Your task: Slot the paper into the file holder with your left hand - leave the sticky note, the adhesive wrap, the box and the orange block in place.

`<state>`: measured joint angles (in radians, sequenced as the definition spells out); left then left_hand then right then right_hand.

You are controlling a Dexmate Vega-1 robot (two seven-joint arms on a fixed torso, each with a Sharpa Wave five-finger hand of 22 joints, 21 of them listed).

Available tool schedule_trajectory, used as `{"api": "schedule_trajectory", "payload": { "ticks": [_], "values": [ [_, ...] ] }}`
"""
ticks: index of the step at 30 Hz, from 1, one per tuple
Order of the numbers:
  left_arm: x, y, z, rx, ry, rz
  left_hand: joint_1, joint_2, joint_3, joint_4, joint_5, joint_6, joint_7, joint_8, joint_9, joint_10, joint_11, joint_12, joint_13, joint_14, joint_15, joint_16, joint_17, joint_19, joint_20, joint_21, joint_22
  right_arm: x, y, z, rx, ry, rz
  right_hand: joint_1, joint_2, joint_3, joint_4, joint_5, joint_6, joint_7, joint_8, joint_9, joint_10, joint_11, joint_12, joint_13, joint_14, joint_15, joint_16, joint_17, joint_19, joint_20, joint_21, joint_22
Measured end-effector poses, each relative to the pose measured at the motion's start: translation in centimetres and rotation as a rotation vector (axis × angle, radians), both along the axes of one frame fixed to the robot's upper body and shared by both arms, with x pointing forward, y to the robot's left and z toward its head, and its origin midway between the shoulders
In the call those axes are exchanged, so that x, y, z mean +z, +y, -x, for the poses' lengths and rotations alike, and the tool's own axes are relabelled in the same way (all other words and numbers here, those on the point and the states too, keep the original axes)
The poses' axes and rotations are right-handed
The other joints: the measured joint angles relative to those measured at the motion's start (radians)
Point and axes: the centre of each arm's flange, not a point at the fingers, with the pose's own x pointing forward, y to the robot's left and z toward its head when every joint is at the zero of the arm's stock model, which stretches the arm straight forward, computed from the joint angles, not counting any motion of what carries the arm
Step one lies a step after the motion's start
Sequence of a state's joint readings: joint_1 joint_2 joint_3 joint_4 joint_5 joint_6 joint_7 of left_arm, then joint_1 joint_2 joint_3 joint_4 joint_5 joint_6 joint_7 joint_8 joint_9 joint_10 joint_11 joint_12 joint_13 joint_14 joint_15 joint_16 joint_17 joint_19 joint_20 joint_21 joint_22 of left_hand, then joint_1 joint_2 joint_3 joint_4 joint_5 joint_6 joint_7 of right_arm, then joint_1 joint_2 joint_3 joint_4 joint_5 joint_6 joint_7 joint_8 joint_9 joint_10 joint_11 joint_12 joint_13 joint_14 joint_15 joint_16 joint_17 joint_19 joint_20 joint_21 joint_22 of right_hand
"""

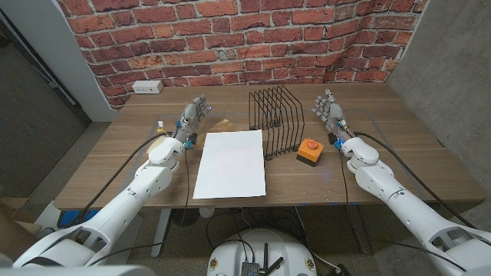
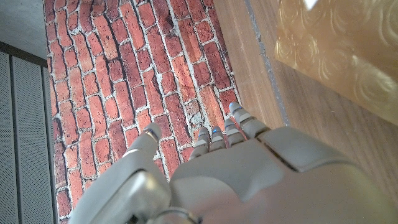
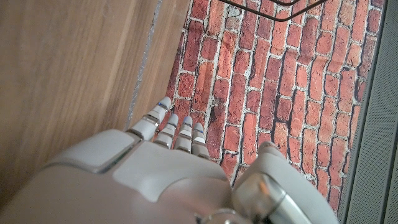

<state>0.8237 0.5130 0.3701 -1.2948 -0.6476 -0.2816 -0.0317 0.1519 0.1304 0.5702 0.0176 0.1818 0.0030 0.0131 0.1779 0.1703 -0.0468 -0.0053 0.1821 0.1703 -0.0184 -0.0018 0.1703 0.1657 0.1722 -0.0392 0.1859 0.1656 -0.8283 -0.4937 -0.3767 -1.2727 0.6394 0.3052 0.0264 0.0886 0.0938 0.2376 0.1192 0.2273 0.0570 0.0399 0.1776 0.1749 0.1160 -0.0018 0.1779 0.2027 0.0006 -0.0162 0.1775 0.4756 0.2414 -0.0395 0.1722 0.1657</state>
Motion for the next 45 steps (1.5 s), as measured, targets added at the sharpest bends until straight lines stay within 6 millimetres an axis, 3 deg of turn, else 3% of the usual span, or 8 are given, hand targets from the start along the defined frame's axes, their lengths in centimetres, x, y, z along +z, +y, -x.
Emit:
{"api": "schedule_trajectory", "payload": {
  "ticks": [18,27,36,45],
  "values": [
    [1.0,0.0,0.7,0.018,0.009,-0.039,0.0,0.0,0.008,-0.008,0.0,-0.003,0.003,0.0,0.0,0.0,0.0,0.0,0.0,0.0,0.0,0.0,-0.003,0.0,0.0,0.0,0.0,-0.3,0.2,0.0,-0.02,-0.018,-0.003,0.0,0.0,0.004,-0.004,0.006,0.0,0.0,0.0,0.0,0.0,0.0,0.004,-0.003,-0.005,-0.005,0.0,-0.01,0.0,0.0,0.0,0.0],
    [1.3,-0.2,1.1,0.013,0.021,-0.067,0.008,0.003,0.01,-0.027,0.0,-0.003,0.003,0.0,0.0,0.0,0.0,0.0,0.0,0.0,0.0,0.0,-0.003,0.006,0.001,0.0,0.0,-0.5,0.2,0.3,-0.03,-0.021,-0.007,0.0,0.0,0.012,-0.004,0.006,0.004,-0.004,0.0,-0.003,0.0,0.0,0.004,-0.008,-0.005,-0.005,0.0,-0.017,0.0,0.0,0.005,0.0],
    [1.7,-0.3,2.0,0.012,0.035,-0.105,0.031,0.006,0.023,-0.072,0.0,0.013,0.019,0.004,0.0,0.018,0.013,0.007,0.0,0.019,0.007,0.004,-0.003,0.036,0.0,0.0,-0.003,-0.6,0.1,0.6,-0.04,-0.025,0.005,0.0,0.0,0.012,-0.004,0.01,0.004,-0.004,0.0,-0.003,0.0,0.0,0.004,-0.007,-0.005,-0.005,0.004,-0.024,0.0,0.0,0.006,0.0],
    [1.5,-0.1,2.7,0.036,0.065,-0.113,0.047,0.0,0.027,-0.097,-0.005,0.022,0.028,0.004,0.0,0.027,0.02,0.007,0.0,0.028,0.016,0.004,-0.003,0.046,0.0,0.0,-0.003,-0.9,-0.2,0.9,-0.044,-0.023,0.015,0.0,0.0,0.012,-0.004,0.009,0.004,-0.004,0.004,-0.003,0.0,0.0,0.004,-0.007,-0.005,-0.005,0.004,-0.028,0.0,0.0,0.006,0.0]
  ]
}}
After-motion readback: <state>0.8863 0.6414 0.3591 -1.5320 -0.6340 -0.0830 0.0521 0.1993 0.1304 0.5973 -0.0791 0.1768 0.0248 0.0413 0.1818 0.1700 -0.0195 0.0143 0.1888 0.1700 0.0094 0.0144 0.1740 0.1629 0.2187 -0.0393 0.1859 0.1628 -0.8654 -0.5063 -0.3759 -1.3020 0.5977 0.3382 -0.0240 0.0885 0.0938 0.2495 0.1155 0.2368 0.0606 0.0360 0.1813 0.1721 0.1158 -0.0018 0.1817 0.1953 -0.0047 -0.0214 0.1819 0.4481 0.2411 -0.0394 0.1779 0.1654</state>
